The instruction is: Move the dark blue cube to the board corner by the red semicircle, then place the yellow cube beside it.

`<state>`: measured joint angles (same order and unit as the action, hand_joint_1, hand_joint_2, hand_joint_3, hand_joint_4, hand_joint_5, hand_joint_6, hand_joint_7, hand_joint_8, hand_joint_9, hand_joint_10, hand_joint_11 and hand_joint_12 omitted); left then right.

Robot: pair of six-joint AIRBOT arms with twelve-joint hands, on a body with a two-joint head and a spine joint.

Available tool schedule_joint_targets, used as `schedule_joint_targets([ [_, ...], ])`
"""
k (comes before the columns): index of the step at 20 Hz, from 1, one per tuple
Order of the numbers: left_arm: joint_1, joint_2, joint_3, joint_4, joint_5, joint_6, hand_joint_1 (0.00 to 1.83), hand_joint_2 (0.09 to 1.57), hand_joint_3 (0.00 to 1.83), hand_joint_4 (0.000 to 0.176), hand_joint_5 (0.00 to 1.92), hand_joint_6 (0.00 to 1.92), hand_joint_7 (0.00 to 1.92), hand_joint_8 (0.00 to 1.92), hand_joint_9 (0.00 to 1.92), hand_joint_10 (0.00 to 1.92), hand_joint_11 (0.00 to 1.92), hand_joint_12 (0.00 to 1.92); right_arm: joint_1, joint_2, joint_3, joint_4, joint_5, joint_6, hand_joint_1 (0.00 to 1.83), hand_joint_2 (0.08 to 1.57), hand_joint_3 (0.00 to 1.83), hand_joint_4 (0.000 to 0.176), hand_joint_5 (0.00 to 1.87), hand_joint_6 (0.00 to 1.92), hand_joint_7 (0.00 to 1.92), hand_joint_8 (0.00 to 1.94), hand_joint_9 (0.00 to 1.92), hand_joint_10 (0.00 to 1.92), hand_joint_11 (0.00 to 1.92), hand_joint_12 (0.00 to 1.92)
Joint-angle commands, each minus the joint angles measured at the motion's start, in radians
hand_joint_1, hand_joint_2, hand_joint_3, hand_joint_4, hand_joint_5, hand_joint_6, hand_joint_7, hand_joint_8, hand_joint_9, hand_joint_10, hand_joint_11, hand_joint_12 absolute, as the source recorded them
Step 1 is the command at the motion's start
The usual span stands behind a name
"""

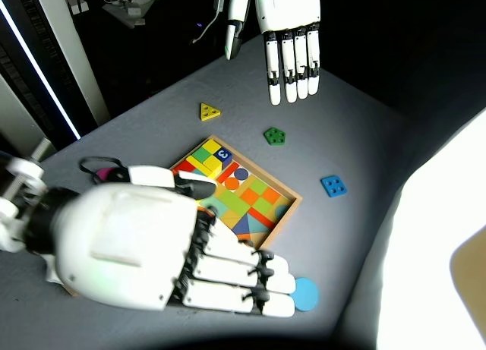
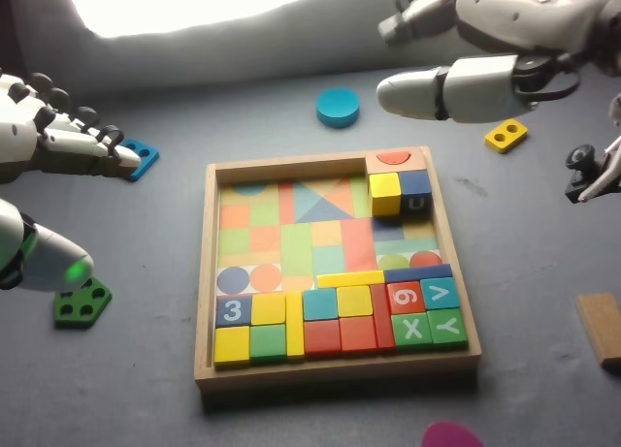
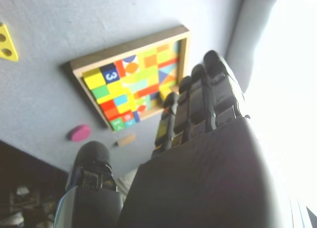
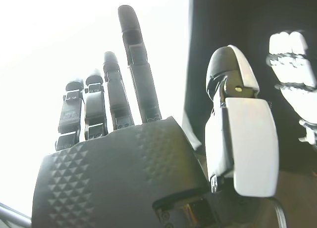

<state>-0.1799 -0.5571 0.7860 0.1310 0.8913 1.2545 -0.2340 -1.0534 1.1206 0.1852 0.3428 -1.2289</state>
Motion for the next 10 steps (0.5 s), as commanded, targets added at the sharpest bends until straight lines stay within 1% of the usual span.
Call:
schedule_joint_targets([
  [1, -0.005, 0.008, -0.001, 0.013, -0.077, -0.002, 0.0, 1.24, 0.0, 0.043, 0.01, 0.0, 0.08, 0.0, 0.1, 0.01, 0.0, 0.48, 0.023, 0.016, -0.008, -0.058, 0.121, 0.058, 0.0, 1.15, 0.0, 0.0, 0.41, 0.0, 0.29, 0.01, 0.24, 0.03, 0.0, 0.62],
  [2, -0.005, 0.011, -0.001, 0.013, -0.077, -0.002, 0.03, 1.24, 0.0, 0.034, 0.1, 0.02, 0.16, 0.01, 0.18, 0.03, 0.0, 0.7, 0.027, 0.026, -0.017, -0.101, 0.121, 0.093, 0.0, 1.15, 0.0, 0.0, 0.43, 0.01, 0.41, 0.04, 0.34, 0.06, 0.0, 0.88],
  [3, -0.005, 0.014, 0.001, 0.013, -0.077, -0.002, 0.11, 1.24, 0.0, 0.027, 0.27, 0.05, 0.36, 0.03, 0.38, 0.07, 0.0, 1.11, 0.027, 0.038, -0.031, -0.136, 0.121, 0.116, 0.01, 1.16, 0.0, 0.0, 0.5, 0.04, 0.54, 0.07, 0.47, 0.11, 0.0, 1.18],
  [4, -0.008, 0.014, 0.007, 0.014, -0.077, -0.002, 0.15, 1.25, 0.0, 0.013, 0.39, 0.04, 0.52, 0.04, 0.52, 0.13, 0.04, 1.33, 0.026, 0.051, -0.049, -0.166, 0.119, 0.118, 0.03, 1.17, 0.0, 0.0, 0.55, 0.05, 0.62, 0.05, 0.54, 0.17, 0.0, 1.36],
  [5, -0.012, 0.013, 0.013, 0.014, -0.077, -0.001, 0.18, 1.27, 0.0, 0.0, 0.57, 0.07, 0.71, 0.23, 0.54, 0.67, 0.14, 1.52, 0.026, 0.062, -0.064, -0.185, 0.119, 0.118, 0.1, 1.18, 0.0, 0.0, 0.64, 0.11, 0.73, 0.09, 0.55, 0.49, 0.02, 1.52],
  [6, -0.024, 0.012, 0.018, 0.026, -0.079, -0.002, 0.18, 1.29, 0.0, 0.0, 0.66, 0.14, 0.67, 0.61, 0.49, 1.06, 0.19, 1.63, 0.026, 0.071, -0.08, -0.19, 0.12, 0.119, 0.12, 1.18, 0.0, 0.0, 0.67, 0.24, 0.77, 0.21, 0.49, 0.81, 0.06, 1.6],
  [7, -0.032, 0.012, 0.02, 0.028, -0.079, -0.003, 0.16, 1.32, 0.0, 0.0, 0.58, 0.67, 0.55, 1.14, 0.47, 1.41, 0.27, 1.78, 0.029, 0.075, -0.089, -0.192, 0.12, 0.119, 0.11, 1.19, 0.0, 0.0, 0.64, 0.6, 0.69, 0.61, 0.42, 1.15, 0.07, 1.71],
  [8, -0.036, 0.012, 0.021, 0.028, -0.079, -0.003, 0.11, 1.35, 0.01, 0.0, 0.52, 1.07, 0.5, 1.48, 0.48, 1.63, 0.33, 1.89, 0.031, 0.076, -0.095, -0.192, 0.12, 0.119, 0.13, 1.2, 0.0, 0.0, 0.59, 0.86, 0.59, 0.94, 0.38, 1.35, 0.07, 1.8],
  [9, -0.039, 0.011, 0.022, 0.028, -0.079, -0.003, 0.09, 1.37, 0.01, 0.0, 0.5, 1.28, 0.48, 1.64, 0.49, 1.74, 0.37, 1.91, 0.036, 0.076, -0.1, -0.192, 0.12, 0.126, 0.12, 1.2, 0.0, 0.0, 0.58, 0.98, 0.55, 1.12, 0.38, 1.45, 0.07, 1.84],
  [10, -0.041, 0.011, 0.022, 0.028, -0.079, -0.003, 0.11, 1.38, 0.0, 0.0, 0.49, 1.41, 0.5, 1.73, 0.51, 1.82, 0.41, 1.92, 0.042, 0.076, -0.104, -0.192, 0.12, 0.142, 0.11, 1.2, 0.0, 0.0, 0.6, 1.01, 0.56, 1.17, 0.41, 1.49, 0.09, 1.86],
])
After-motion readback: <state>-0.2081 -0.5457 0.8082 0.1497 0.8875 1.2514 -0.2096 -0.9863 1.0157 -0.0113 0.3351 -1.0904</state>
